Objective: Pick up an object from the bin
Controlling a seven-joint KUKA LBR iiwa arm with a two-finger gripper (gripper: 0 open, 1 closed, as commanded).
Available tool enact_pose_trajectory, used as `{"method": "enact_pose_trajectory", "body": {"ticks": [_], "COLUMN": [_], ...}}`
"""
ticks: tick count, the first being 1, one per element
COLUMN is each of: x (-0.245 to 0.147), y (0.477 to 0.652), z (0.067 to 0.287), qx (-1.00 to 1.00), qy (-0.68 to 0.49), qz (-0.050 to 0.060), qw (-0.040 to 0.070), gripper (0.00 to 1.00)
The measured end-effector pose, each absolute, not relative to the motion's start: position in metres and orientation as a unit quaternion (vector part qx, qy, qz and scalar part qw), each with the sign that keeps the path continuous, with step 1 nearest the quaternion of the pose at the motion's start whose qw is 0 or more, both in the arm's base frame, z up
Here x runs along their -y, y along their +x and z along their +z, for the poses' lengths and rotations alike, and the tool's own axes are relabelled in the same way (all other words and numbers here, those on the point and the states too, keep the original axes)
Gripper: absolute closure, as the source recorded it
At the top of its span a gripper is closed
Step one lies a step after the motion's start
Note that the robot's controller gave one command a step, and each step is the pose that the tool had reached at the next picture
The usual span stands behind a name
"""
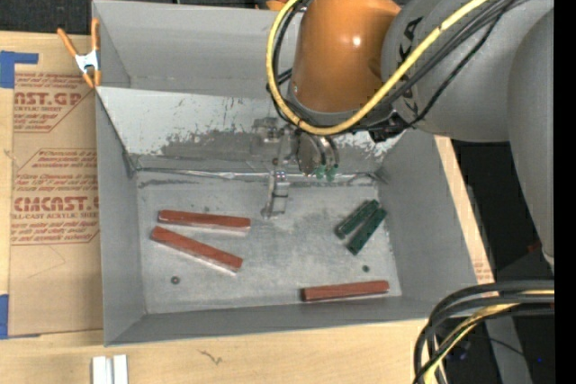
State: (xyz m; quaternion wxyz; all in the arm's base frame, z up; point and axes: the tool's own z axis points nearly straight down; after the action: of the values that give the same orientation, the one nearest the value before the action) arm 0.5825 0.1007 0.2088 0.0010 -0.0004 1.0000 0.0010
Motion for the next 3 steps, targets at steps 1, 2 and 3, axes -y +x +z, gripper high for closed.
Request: {"method": "enact_pose_trajectory", "body": {"ticks": [1,2,3], "x": [-0.1375,-0.1364,-0.1363], "y": [0.5759,0.5783,0.5784], "z": [0.0855,0.0903,0.0904], "qx": [-1.0,-1.0,-1.0], "qy": [0.019,0.019,0.02], "qz": [0.001,0.001,0.001], "qw": [-0.003,0.0,0.0], "gripper": [0.0,1.0,0.0]}}
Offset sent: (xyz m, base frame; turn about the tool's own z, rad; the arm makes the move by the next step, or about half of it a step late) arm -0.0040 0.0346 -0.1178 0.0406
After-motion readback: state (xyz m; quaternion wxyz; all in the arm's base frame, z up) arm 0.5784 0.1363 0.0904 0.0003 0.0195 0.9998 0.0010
